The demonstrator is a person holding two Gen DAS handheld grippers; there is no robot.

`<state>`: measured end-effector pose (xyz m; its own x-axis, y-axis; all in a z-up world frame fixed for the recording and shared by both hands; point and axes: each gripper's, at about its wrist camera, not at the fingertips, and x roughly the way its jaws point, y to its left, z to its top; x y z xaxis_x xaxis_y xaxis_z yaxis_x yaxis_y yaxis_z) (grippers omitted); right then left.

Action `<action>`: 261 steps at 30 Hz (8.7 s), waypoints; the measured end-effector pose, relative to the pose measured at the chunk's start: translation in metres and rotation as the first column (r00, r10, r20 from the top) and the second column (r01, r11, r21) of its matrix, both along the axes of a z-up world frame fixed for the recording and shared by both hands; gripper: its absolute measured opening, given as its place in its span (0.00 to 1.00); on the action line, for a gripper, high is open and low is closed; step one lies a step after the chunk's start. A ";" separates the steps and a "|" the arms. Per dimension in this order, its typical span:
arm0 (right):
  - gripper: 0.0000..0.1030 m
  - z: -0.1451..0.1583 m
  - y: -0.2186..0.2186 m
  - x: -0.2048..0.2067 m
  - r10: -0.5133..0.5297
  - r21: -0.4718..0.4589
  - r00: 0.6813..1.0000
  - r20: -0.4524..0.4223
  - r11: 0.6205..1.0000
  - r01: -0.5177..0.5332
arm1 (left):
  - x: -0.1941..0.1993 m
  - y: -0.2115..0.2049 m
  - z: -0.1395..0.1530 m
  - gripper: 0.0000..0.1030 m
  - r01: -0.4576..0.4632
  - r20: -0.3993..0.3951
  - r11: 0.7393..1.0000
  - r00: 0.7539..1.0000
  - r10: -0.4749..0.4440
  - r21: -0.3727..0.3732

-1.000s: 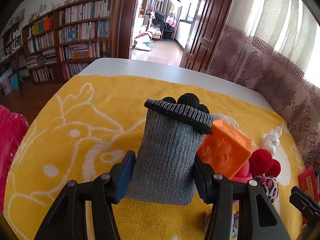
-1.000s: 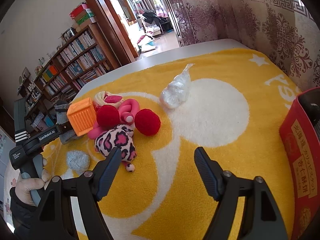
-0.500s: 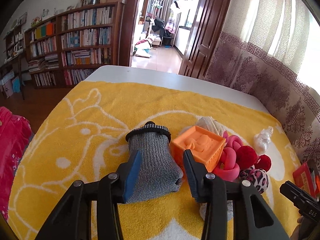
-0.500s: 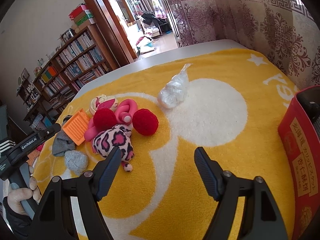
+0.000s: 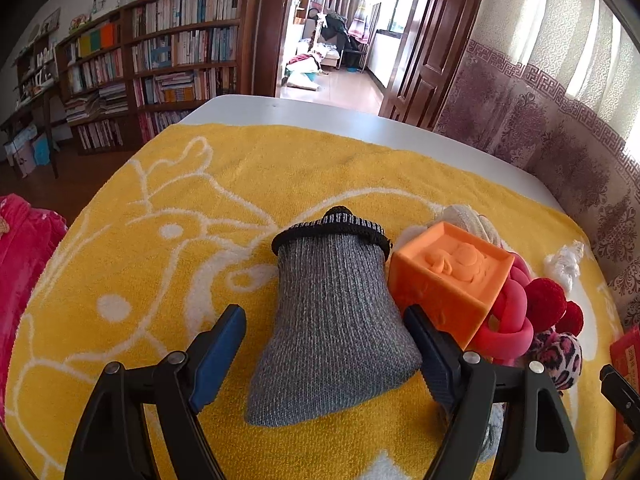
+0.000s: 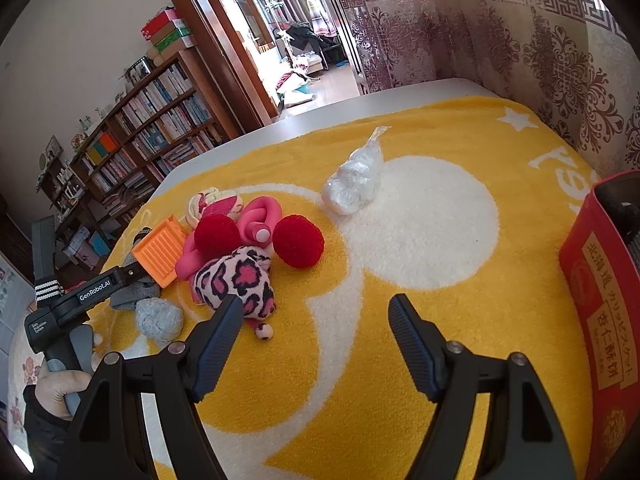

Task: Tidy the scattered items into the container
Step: 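Grasp the standing grey sock with black cuff with the left gripper, then grasp the second pink leopard plush with the right gripper while the left gripper holds the sock, then carry the grey sock and leopard plush over to the red box, then open the right gripper to drop the plush while the left gripper releases the sock into the box, then move both grippers back to the items on the blanket, then grasp the knotted grey sock with the left gripper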

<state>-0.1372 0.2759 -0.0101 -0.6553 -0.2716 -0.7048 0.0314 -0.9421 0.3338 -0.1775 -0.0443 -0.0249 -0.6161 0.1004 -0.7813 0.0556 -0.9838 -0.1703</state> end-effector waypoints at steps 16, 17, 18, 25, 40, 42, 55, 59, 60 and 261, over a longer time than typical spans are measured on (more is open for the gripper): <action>0.76 -0.003 -0.004 0.003 0.008 0.019 1.000 -0.004 1.000 -0.008 | 0.009 0.000 0.017 0.57 0.039 -0.052 0.999 0.998 -0.037 0.027; 0.76 -0.003 -0.004 0.003 0.009 0.021 1.000 -0.005 1.000 -0.009 | 0.013 0.000 0.024 0.57 0.036 -0.076 0.999 0.997 -0.034 0.022; 0.76 -0.003 -0.004 0.002 0.012 0.023 1.000 -0.006 1.000 -0.012 | 0.018 -0.001 0.030 0.57 0.034 -0.100 0.999 0.994 -0.032 0.021; 0.76 -0.005 -0.009 0.001 0.030 0.038 1.000 -0.009 0.999 -0.029 | 0.036 -0.003 0.058 0.57 0.047 -0.190 0.998 0.981 -0.039 0.037; 0.76 -0.001 -0.034 -0.019 0.086 0.004 0.994 0.067 0.996 -0.087 | 0.042 0.010 0.060 0.57 0.095 -0.193 0.994 0.978 -0.082 0.056; 0.76 0.000 -0.043 -0.025 0.097 0.019 0.993 0.069 0.995 -0.099 | 0.041 0.011 0.059 0.57 0.098 -0.190 0.994 0.978 -0.086 0.058; 0.75 -0.021 -0.065 -0.055 0.129 0.008 0.985 0.116 0.991 -0.131 | 0.041 0.016 0.055 0.57 0.117 -0.177 0.991 0.979 -0.104 0.064; 0.55 -0.018 -0.068 -0.050 0.157 0.006 0.982 0.104 0.987 -0.158 | 0.040 0.016 0.054 0.57 0.115 -0.174 0.991 0.979 -0.102 0.064; 0.52 -0.016 -0.068 -0.047 0.153 0.016 0.984 0.095 0.988 -0.156 | 0.040 0.016 0.053 0.57 0.114 -0.172 0.991 0.980 -0.102 0.062; 0.76 0.003 0.008 -0.013 0.015 0.022 0.998 0.063 1.000 -0.017 | 0.068 0.078 0.022 0.55 0.257 -0.097 0.961 0.964 -0.248 0.103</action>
<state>-0.1507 0.2843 -0.0074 -0.6049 -0.2653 -0.7508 0.0260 -0.9489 0.3144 -0.1095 0.0336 -0.0033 -0.6212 0.3464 -0.7030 -0.2113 -0.9378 -0.2755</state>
